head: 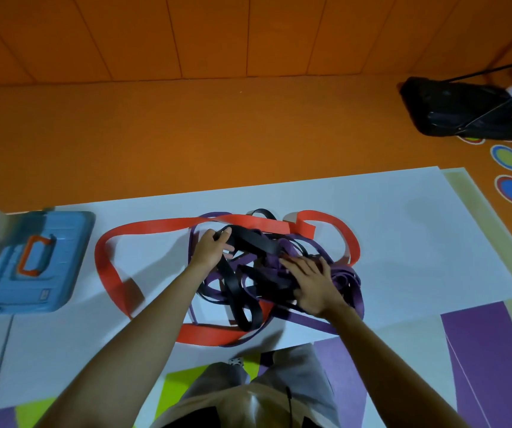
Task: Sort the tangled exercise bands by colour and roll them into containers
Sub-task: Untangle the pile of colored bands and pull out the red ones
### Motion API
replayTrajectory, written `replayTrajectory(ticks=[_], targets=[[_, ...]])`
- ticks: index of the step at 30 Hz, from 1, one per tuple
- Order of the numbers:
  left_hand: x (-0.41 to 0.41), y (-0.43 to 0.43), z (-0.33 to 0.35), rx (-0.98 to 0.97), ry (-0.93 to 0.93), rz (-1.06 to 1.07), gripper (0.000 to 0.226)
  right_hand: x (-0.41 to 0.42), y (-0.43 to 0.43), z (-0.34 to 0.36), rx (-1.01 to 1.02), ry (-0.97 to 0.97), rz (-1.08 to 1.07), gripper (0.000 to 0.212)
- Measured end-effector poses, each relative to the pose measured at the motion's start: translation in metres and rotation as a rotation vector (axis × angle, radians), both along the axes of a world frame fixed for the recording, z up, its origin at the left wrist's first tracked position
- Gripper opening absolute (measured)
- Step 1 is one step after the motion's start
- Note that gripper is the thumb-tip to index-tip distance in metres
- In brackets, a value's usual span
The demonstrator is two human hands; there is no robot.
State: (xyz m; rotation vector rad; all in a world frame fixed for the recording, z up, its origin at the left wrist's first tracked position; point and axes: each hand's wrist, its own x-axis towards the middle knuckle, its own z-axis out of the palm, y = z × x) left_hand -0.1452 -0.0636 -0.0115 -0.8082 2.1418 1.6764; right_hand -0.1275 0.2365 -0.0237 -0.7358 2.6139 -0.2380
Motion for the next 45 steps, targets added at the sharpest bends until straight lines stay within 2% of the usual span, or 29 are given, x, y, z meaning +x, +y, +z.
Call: replayTrajectory(ticks=[2, 4, 6, 10, 14, 16, 18, 20, 24, 28, 33, 36, 39, 41, 43, 45], targets=[[0.0, 0.001, 0.001, -0.004, 0.006, 0.004, 0.044, 0.006, -0.017, -0.009, 0.035, -0.003, 0.015, 0.093], [0.0, 0.002, 0.004, -0.011, 0.017, 0.011, 0.044, 0.014, -0.026, -0.02, 0.138, -0.023, 0.035, 0.119], [-0.001, 0.003, 0.007, -0.015, 0.019, 0.011, 0.045, 0.025, -0.026, -0.026, 0.211, 0.069, 0.058, 0.123], [-0.003, 0.004, 0.013, -0.028, 0.01, 0.017, 0.042, 0.031, -0.004, -0.019, 0.103, 0.215, -0.019, 0.112], [-0.007, 0.004, 0.014, -0.027, 0.032, 0.024, 0.04, 0.021, 0.04, -0.009, -0.182, 0.179, -0.12, 0.082], [-0.008, 0.007, 0.016, -0.01, 0.046, 0.023, 0.039, 0.017, 0.057, 0.001, -0.289, 0.13, -0.199, 0.078], [-0.01, 0.011, 0.02, 0.017, 0.059, 0.029, 0.036, 0.013, 0.066, 0.013, -0.405, 0.048, -0.317, 0.082], [-0.012, 0.016, 0.022, 0.011, 0.065, 0.029, 0.036, 0.01, 0.071, 0.022, -0.481, 0.009, -0.395, 0.073], [-0.017, 0.017, 0.024, -0.034, 0.059, 0.075, 0.039, 0.002, 0.079, 0.026, -0.565, 0.088, -0.576, 0.043], [-0.023, 0.017, 0.026, -0.061, 0.056, 0.107, 0.034, -0.014, 0.085, 0.021, -0.652, 0.184, -0.84, 0.044], [-0.028, 0.015, 0.021, -0.09, 0.058, 0.115, 0.038, -0.04, 0.101, 0.008, -0.781, 0.293, -1.338, 0.037], [-0.031, 0.014, 0.018, -0.08, 0.058, 0.15, 0.038, -0.06, 0.123, -0.003, -0.742, 0.278, -1.526, 0.037], [-0.035, 0.013, 0.016, -0.09, 0.086, 0.204, 0.034, -0.079, 0.145, -0.011, -0.605, 0.236, -1.637, 0.033], [-0.038, 0.01, 0.011, -0.145, 0.119, 0.228, 0.032, -0.091, 0.153, -0.013, -0.478, 0.151, -1.688, 0.038], [-0.041, 0.005, 0.004, -0.182, 0.145, 0.241, 0.031, -0.099, 0.151, -0.01, -0.307, 0.115, -1.661, 0.051], [-0.041, 0.001, 0.002, -0.198, 0.139, 0.223, 0.036, -0.098, 0.147, -0.009, -0.212, 0.155, -1.507, 0.069]])
